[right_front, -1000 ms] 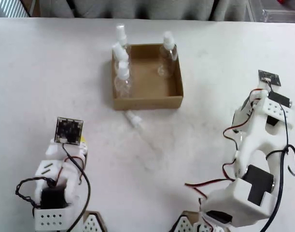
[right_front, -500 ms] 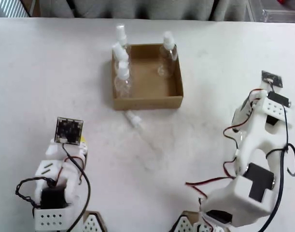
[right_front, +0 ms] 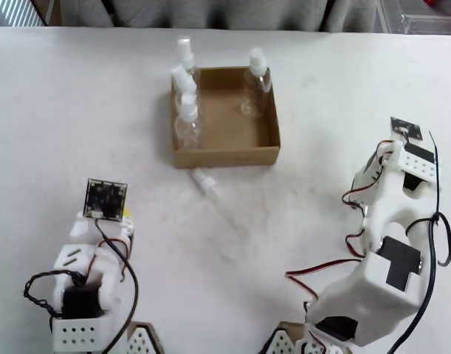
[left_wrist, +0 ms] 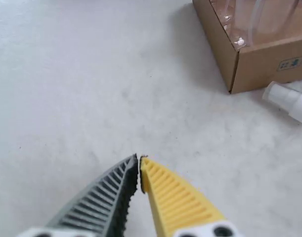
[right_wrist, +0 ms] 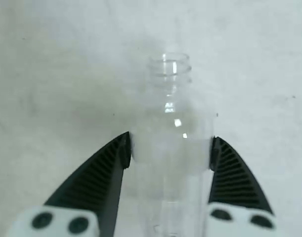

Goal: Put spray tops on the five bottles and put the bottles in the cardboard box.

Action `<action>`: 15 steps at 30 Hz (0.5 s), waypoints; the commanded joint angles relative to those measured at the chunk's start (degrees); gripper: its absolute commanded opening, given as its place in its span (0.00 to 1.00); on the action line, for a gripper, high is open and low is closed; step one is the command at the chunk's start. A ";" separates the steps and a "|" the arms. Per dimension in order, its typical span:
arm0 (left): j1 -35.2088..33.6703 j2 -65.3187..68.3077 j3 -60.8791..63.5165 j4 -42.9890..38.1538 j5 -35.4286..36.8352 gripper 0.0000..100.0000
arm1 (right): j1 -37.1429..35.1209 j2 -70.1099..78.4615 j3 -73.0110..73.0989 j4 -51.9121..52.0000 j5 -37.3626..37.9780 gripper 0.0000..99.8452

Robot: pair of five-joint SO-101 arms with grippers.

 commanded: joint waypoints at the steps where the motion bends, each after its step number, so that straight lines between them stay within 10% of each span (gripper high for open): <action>1: -0.57 -0.31 -0.18 0.18 -0.79 0.02 | 0.48 -0.75 -2.81 -0.57 0.62 0.14; 15: -0.40 -0.31 -0.18 0.26 -0.79 0.02 | 0.40 -9.01 -7.38 12.26 6.59 0.02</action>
